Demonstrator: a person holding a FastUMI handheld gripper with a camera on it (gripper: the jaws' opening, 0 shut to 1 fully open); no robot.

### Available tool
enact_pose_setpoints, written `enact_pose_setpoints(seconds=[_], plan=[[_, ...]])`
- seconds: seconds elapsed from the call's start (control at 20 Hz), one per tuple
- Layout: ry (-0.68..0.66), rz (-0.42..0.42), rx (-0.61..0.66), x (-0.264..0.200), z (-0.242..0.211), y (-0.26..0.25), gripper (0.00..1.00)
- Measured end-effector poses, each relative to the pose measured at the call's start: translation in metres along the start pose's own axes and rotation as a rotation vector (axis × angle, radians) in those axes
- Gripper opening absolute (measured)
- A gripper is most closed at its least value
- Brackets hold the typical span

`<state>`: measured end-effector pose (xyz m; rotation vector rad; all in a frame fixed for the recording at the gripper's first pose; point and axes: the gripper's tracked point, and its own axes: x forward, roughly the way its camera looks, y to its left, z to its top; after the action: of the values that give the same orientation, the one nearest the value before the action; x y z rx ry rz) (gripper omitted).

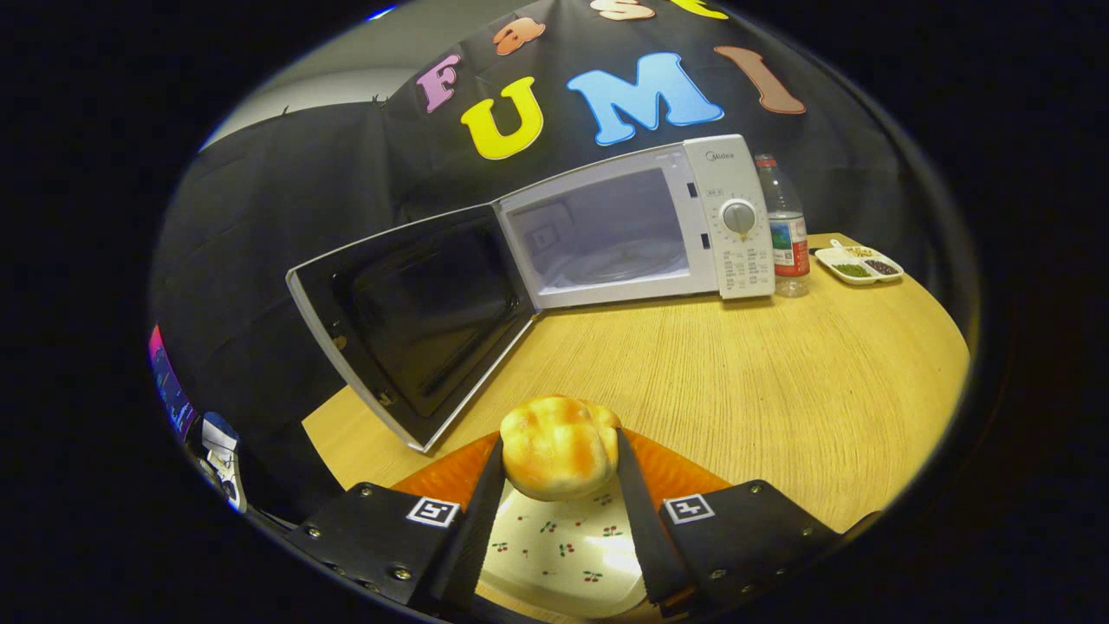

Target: Open the microwave, put the food inside, and close the microwave door.

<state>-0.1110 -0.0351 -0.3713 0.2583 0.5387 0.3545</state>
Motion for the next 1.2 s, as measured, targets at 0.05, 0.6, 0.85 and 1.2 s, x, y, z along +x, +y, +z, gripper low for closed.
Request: enact_pose_setpoints(seconds=[0.05,0.6,0.85,1.2], plan=[[-0.011,-0.012,-0.017,0.006,0.008,-0.002,0.71],[-0.096,-0.105,-0.073,0.109,0.104,-0.021,0.71],[-0.120,-0.150,-0.057,0.162,0.128,-0.028,0.71],[-0.166,-0.278,0.042,0.235,0.155,-0.059,0.71]])
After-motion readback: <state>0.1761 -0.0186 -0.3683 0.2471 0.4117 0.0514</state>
